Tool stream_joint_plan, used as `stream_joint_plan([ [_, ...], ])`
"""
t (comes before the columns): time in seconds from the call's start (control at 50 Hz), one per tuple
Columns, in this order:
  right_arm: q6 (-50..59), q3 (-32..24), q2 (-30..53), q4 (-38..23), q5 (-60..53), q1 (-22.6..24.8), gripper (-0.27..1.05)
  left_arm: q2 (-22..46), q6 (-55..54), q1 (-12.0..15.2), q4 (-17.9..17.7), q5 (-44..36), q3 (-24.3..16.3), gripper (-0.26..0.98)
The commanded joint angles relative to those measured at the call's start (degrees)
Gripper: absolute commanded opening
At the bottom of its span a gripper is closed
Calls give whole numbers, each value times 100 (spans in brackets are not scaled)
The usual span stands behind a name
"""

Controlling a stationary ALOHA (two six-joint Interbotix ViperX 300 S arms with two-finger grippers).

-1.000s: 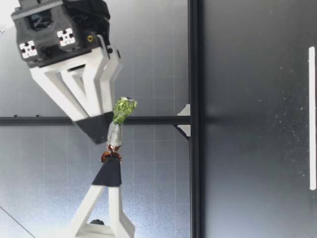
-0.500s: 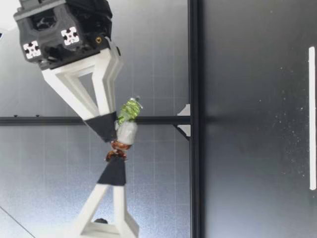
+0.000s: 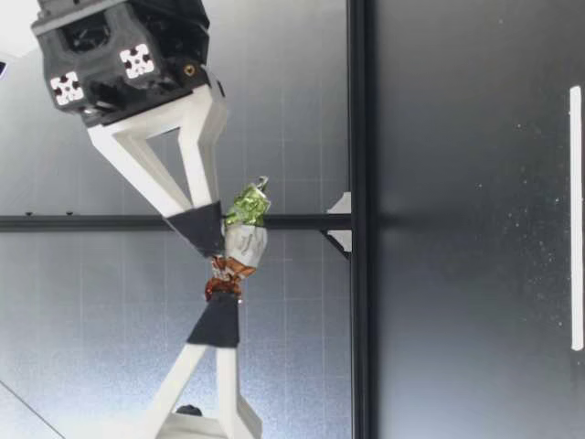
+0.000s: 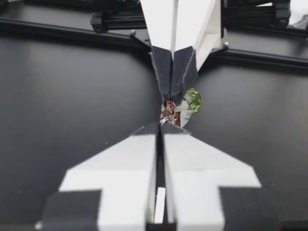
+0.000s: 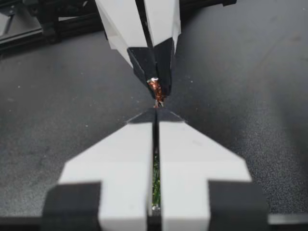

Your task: Pick up the candy and unwrap it.

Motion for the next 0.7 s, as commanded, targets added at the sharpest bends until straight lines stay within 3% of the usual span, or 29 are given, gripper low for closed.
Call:
stream_joint_plan([
  [0.0, -18, -97, -123, 0, -18, 18, -12, -105, -9, 0, 26, -35, -44, 5],
  [0.24, -62, -114, -149, 0, -18, 18, -12, -44, -185, 9, -9, -35, -88, 59],
  [0.68, -18, -114, -158, 0, -53, 79, -12, 378, -352, 9, -35, -44, -510, 57],
])
